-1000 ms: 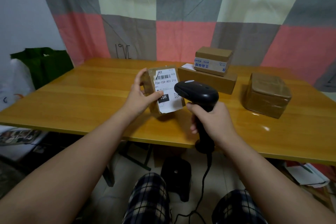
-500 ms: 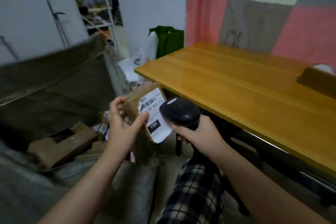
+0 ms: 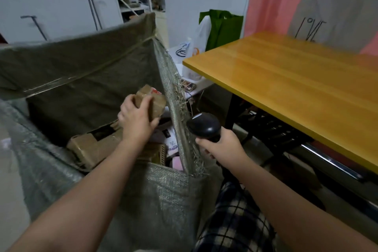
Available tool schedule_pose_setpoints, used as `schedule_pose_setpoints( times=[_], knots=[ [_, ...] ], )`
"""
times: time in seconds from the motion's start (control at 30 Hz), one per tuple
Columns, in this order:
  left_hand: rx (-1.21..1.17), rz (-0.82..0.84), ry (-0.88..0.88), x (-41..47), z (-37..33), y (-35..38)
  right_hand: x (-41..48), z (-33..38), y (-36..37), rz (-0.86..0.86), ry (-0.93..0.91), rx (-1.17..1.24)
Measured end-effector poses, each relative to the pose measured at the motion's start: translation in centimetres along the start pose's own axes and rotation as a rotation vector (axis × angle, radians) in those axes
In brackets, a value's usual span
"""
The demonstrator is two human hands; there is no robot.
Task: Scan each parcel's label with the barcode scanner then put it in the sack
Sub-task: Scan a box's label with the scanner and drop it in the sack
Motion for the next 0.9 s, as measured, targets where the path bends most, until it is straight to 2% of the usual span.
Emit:
schedule_pose_setpoints(
  times=[0.13,0.3,0.4,0.6,0.9],
  knots=[
    [-0.037,0.185,-0.012,1.9,-1.1,3.7,1.1,-0.6,-1.8,-0.096,0.038,0.027],
    [-0.047,0.064,0.101,1.2,-3.5,2.6,1.1,0.0,-4.2,-0.138,0.033,0.052],
    [-0.096,0.045,0.184,0.4,-7.0,1.3,0.3,0.4,-5.9,-0.168,0.021,0.069],
    [-0.260,0.125,0.443,-1.3,-18.5,0.1,-3.7,1.0,-13.1,-0.344,0.020,0.112],
    [-0.477,0.323,0.797,-7.3,-39.9,2.7,-15.3,-2.2,-31.0,-0.813,0.109,0.299]
  ],
)
Point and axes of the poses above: each hand's wrist, its own x-axis towards the middle knuckle, its own y-axis out of the palm, z = x × y, the point moved 5 cm from there along x, towards the middle knuckle, and after that the axes turned 3 degrees about y, right-handed, at the moved point
